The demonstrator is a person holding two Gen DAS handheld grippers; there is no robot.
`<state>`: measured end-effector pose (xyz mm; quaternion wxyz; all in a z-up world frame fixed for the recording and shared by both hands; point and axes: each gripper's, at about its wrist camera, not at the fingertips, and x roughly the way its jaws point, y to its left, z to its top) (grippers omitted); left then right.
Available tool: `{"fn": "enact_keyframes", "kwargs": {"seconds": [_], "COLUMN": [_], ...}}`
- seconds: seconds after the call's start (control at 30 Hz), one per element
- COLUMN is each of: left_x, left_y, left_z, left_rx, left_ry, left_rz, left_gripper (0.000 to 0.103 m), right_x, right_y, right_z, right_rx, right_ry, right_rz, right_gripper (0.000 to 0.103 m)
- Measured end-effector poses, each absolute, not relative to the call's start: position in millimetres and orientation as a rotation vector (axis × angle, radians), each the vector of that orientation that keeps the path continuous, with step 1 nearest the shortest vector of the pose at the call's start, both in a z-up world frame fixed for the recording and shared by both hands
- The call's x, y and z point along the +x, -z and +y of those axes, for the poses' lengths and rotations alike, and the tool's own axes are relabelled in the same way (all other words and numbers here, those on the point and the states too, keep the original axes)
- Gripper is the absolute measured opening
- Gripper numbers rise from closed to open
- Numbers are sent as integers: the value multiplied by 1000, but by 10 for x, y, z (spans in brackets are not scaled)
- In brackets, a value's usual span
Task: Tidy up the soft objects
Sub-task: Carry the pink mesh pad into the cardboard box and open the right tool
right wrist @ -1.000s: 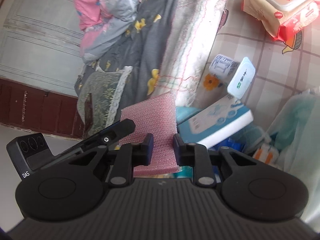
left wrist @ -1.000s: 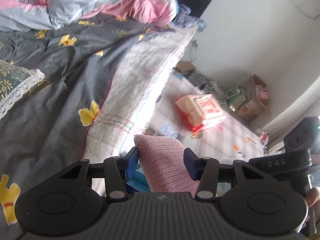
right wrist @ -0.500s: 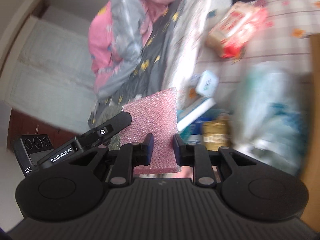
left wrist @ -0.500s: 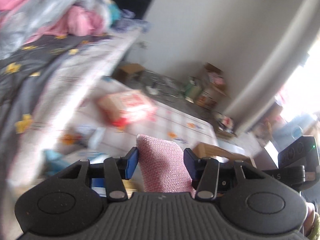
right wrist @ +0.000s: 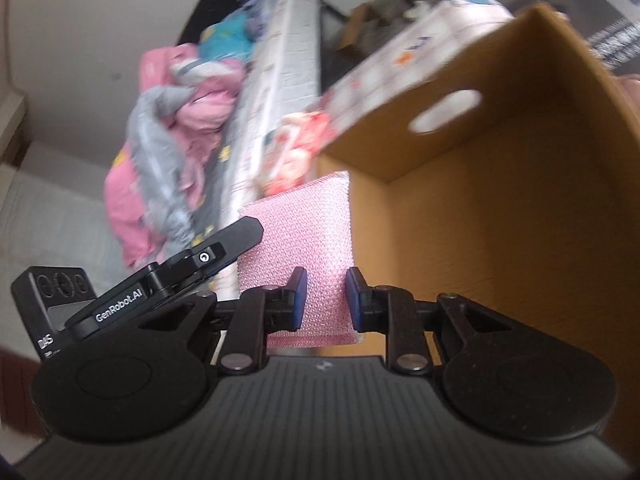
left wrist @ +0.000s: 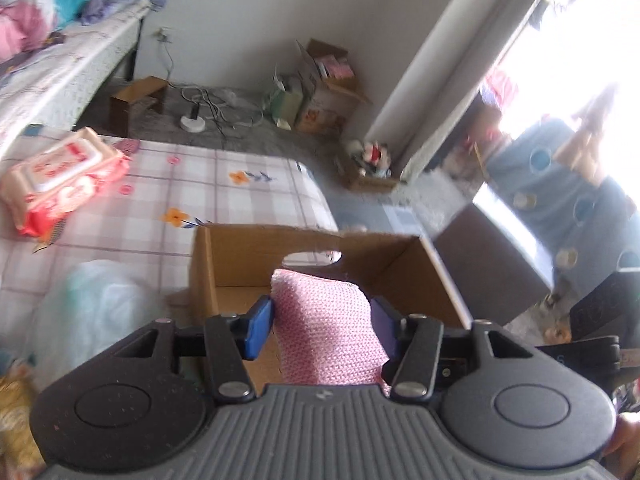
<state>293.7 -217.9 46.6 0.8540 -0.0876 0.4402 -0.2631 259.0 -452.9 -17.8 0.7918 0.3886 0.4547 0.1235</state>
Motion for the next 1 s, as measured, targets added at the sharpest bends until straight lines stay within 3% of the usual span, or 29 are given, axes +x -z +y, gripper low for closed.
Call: {"fn": "enact_keyframes", "kwargs": {"seconds": [0.17,0.33,0.6,1.0], "left_x": [3081,2991,2659,1990], "left_y": [-229,-385,-685,-554], "left_z": [-2325,-2013,-1285,-341], "left_rx": [-111,-143,-180,-169], "left_ry": [483,483,446,343], "left_rz": [942,921,868,869], "left_gripper": [59,64,70,71], "right_x": [2959,3167,3347,3653], "right_y": [744,1168,1187,1243], "right_z": [-4668,-4627,-4391,-4038], "right_rx": [775,744,680,591], "right_ry": [-167,-82,-66,-61], "right_rz": [1065,1150,1165,1150], "right_gripper": [22,22,25,21]}}
